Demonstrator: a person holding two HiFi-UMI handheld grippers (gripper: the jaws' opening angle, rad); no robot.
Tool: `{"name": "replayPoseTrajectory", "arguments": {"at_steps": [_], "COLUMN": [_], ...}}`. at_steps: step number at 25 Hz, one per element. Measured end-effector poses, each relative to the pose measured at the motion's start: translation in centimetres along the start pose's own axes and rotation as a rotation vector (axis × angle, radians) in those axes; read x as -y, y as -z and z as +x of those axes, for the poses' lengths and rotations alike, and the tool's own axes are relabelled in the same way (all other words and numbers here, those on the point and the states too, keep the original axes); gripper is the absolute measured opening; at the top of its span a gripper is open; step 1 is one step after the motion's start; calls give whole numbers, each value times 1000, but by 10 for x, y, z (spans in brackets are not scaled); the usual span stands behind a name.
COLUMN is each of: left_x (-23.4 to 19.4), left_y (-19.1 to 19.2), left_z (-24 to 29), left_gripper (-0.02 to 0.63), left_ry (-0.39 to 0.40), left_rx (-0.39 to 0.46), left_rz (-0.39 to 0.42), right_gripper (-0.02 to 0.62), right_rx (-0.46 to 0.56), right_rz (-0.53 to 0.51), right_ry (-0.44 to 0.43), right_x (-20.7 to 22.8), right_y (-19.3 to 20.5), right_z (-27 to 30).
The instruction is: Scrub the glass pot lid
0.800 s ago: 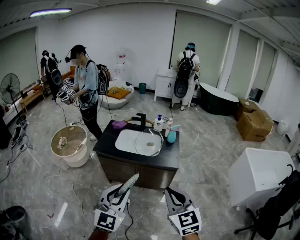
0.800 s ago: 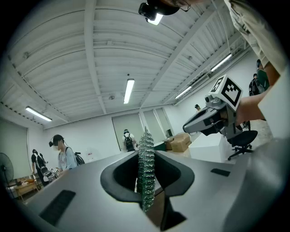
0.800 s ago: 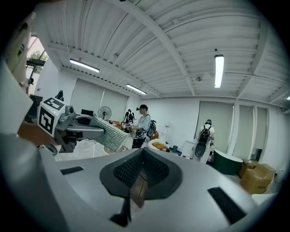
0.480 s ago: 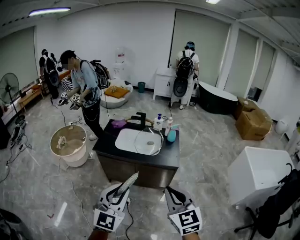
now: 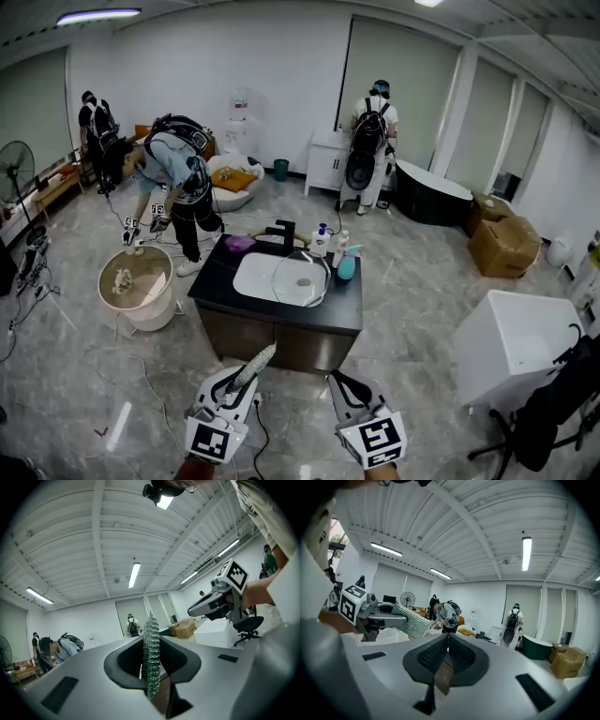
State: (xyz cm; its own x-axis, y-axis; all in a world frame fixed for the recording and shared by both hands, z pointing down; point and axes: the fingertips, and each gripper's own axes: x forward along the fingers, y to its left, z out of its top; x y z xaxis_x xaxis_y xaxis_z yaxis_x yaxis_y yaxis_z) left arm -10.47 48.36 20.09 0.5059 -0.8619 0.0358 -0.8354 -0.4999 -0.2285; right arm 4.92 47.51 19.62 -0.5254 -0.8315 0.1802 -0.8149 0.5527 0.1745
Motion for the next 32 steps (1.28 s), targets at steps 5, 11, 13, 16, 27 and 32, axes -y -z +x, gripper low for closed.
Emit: {"name": "replayPoseTrajectory", "arguments": {"at_steps": [5, 11, 13, 16, 27, 32], "left_x": [-15, -37, -42, -48, -73, -88], "left_y": [5, 13, 14, 15, 31, 33], "left_z": [-11, -23, -27, -32, -20, 5], "left_gripper": [92, 92, 92, 92, 92, 92], "left_ry": [23, 43, 46, 43, -11, -59], "left_rx": [17, 43, 46, 46, 4, -16], "left_rz": [-2, -19, -17, -19, -20, -16], "right_gripper": [26, 25, 25, 25, 25, 25], "right_rx": [10, -5, -8, -16, 3, 12], "right_rz": [19, 2, 1, 1, 8, 15], "right_ry": [22, 47, 50, 51, 5, -49], "right_x": [-15, -38, -44, -49, -35, -16], "right_y": [-5, -11, -13, -17, -13, -10], "right_z": [6, 16, 19, 24, 68, 103]}}
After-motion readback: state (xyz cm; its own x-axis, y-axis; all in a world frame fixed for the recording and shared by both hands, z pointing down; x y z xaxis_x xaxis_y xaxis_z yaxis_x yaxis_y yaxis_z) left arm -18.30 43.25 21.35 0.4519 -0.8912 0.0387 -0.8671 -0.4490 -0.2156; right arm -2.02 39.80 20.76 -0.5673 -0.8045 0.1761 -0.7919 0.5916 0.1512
